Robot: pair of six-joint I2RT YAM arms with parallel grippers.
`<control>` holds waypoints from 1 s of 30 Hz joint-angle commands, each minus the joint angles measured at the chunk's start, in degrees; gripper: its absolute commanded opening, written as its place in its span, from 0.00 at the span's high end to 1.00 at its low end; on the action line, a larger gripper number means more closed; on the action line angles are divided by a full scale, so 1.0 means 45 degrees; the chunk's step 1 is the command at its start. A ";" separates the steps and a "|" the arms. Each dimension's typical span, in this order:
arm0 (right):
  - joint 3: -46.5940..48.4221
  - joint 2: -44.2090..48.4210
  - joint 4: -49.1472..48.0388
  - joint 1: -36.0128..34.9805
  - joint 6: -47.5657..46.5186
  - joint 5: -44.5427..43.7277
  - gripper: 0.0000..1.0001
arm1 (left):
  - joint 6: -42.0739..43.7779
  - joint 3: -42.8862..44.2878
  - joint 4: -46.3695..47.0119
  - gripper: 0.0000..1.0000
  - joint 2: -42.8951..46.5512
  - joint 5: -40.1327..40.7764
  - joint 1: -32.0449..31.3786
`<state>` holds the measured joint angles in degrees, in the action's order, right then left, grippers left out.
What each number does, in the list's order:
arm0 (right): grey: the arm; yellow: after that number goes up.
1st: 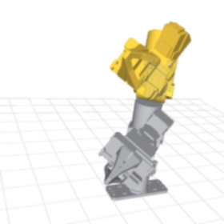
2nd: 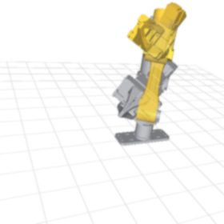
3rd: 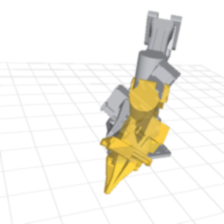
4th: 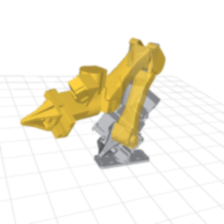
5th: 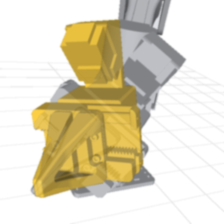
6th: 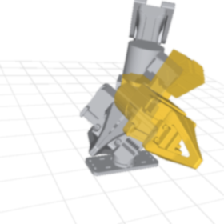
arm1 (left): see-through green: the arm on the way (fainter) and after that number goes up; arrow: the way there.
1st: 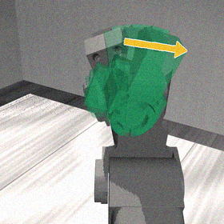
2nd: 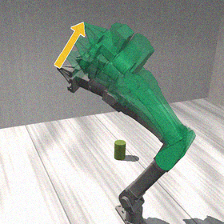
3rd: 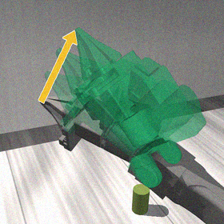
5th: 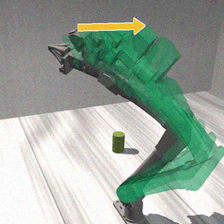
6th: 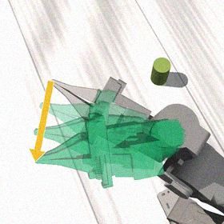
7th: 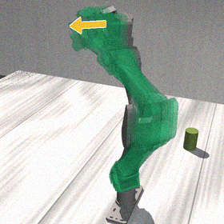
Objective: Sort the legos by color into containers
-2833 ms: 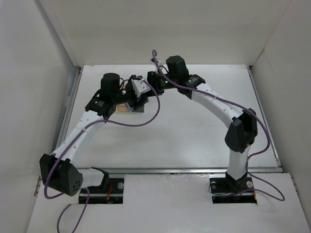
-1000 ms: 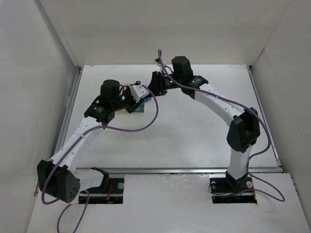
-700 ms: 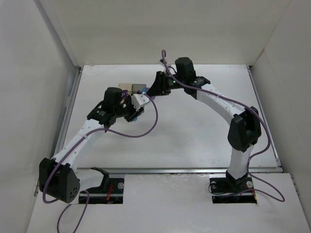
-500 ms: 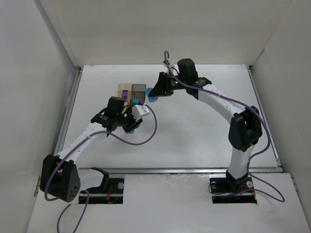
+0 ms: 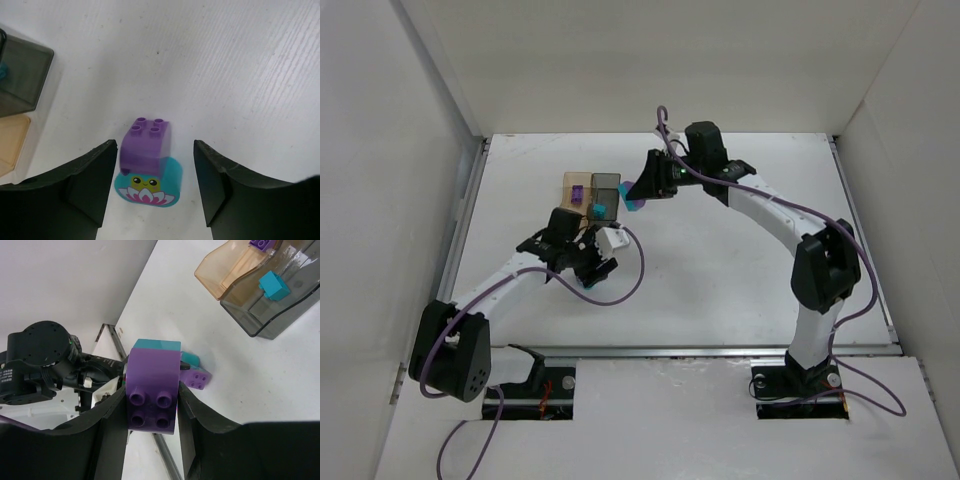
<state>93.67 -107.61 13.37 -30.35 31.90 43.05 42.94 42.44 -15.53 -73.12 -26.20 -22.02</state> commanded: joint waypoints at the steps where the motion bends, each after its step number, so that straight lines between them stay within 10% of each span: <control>1: 0.0005 0.0887 -0.0372 0.0180 -0.0583 0.0237 1.00 | 0.0322 -0.0270 0.0306 0.41 0.0156 -0.0896 -0.0028; 20: -0.2260 0.3835 0.2084 0.1080 -1.4638 0.5197 1.00 | 0.1532 0.5880 -0.2447 0.33 -0.0331 -0.9118 0.0440; 30: -0.1987 0.3758 0.3319 0.0437 -1.6131 0.5707 1.00 | 0.1592 0.7328 -0.2039 0.22 -0.0704 -0.8927 0.0167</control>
<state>83.29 -90.94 26.30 -26.39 -34.79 65.49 50.17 72.95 -25.04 -76.16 -63.88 -20.93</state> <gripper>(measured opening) 0.443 0.776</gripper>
